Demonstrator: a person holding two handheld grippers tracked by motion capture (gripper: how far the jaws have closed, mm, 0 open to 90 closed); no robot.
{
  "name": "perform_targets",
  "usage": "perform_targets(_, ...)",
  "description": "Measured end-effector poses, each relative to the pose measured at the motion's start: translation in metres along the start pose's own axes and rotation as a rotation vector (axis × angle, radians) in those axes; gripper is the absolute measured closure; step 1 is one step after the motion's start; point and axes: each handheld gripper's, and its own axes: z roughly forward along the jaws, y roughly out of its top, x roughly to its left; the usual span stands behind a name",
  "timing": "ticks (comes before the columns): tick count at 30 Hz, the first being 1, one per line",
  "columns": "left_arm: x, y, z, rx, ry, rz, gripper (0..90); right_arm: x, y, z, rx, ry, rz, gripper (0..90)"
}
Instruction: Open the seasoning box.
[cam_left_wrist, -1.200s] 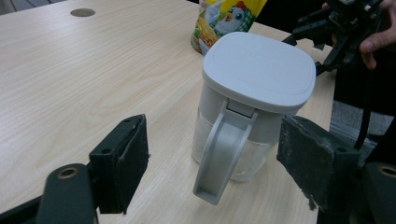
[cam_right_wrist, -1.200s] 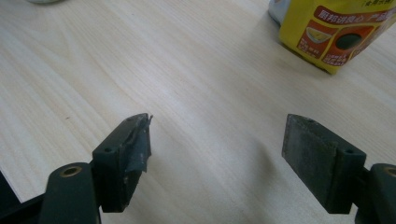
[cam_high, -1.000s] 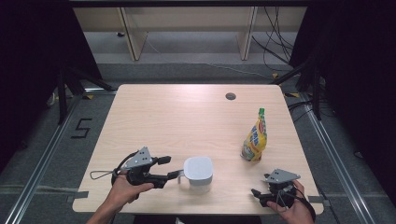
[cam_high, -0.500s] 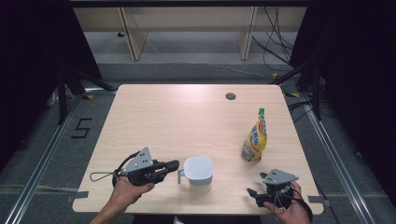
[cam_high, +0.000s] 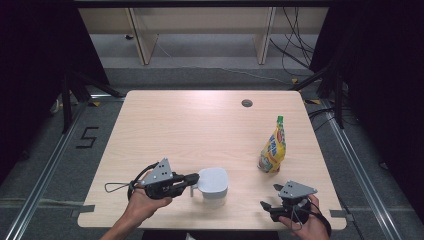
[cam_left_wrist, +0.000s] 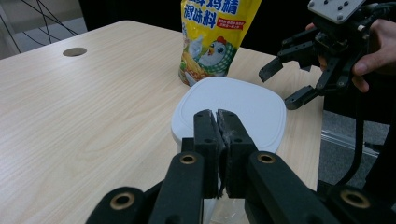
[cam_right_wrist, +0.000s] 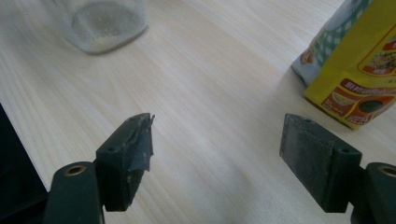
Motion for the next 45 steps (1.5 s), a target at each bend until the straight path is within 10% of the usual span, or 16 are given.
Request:
perform_targets(13,0.001,-0.002,-0.001,-0.007,0.008,-0.030,85.5,0.005,0.006,0.000,-0.049,0.006,-0.013,31.1)
perform_targets(26,0.002,-0.004,-0.002,-0.012,0.005,-0.017,85.8,0.027,0.033,0.001,-0.241,0.034,-0.120,53.2)
perform_targets(45,0.003,-0.007,-0.004,-0.011,0.011,-0.023,85.4,0.041,0.060,0.002,-0.320,0.084,-0.176,90.0)
